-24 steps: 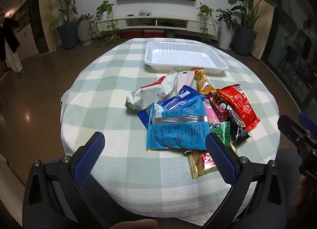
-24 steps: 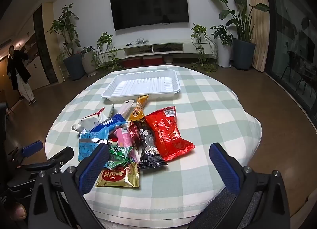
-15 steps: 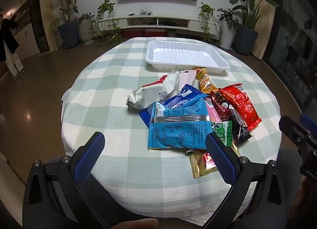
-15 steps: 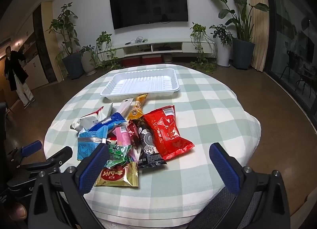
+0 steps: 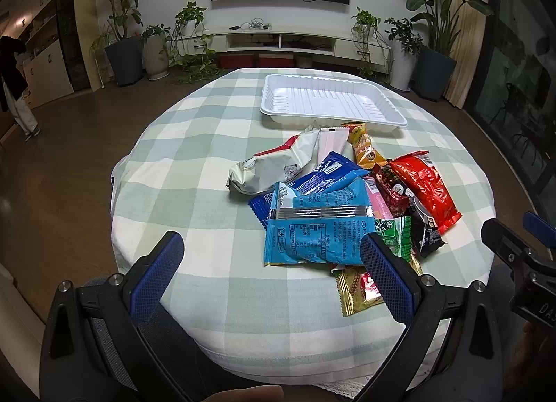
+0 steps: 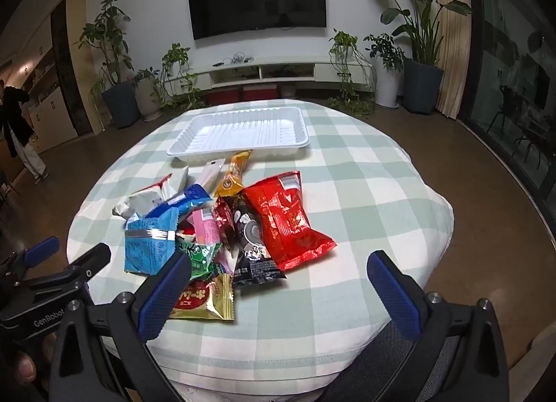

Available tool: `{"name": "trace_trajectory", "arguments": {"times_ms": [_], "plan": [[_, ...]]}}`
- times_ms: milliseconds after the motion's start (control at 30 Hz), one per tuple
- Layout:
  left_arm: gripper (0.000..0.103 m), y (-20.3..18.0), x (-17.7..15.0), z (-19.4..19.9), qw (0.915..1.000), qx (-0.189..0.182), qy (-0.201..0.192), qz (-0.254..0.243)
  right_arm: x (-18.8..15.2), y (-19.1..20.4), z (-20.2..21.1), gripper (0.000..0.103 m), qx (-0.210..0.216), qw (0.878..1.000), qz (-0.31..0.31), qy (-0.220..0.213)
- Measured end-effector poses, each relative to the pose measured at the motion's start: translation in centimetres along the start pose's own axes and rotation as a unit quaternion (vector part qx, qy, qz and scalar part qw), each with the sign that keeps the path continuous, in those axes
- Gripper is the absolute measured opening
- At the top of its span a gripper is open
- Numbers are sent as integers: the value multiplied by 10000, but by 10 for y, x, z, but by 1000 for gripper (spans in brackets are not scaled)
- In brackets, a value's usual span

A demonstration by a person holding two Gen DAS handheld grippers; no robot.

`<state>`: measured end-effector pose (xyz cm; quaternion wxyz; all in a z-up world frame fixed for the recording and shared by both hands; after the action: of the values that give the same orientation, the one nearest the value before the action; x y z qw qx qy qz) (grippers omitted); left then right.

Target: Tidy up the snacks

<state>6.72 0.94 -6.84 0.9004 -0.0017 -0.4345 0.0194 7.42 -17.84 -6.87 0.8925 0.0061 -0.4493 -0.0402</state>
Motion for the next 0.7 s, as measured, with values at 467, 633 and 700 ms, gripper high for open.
{"name": "trace_trajectory", "arguments": {"times_ms": [467, 633, 700], "plan": [[103, -1, 0, 0, 10000, 17, -19, -8, -6, 1, -5, 103, -51, 9998, 45, 161], [103, -1, 0, 0, 10000, 17, -19, -10, -6, 0, -5, 103, -53, 9998, 44, 163], [103, -1, 1, -1, 10000, 14, -20, -8, -6, 1, -5, 103, -56, 9998, 44, 168]]}}
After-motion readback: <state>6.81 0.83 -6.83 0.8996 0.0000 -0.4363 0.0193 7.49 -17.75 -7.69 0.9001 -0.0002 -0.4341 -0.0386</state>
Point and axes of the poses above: each gripper's, at about its wrist camera, not at the fingertips, and z roughly against the way its jaws point, y to its left, x to its top, the point moved 9 cm from there along -z, roughly the way its jaws point, and after that the axes turned 7 degrees about -y, right-handed, at the moved point
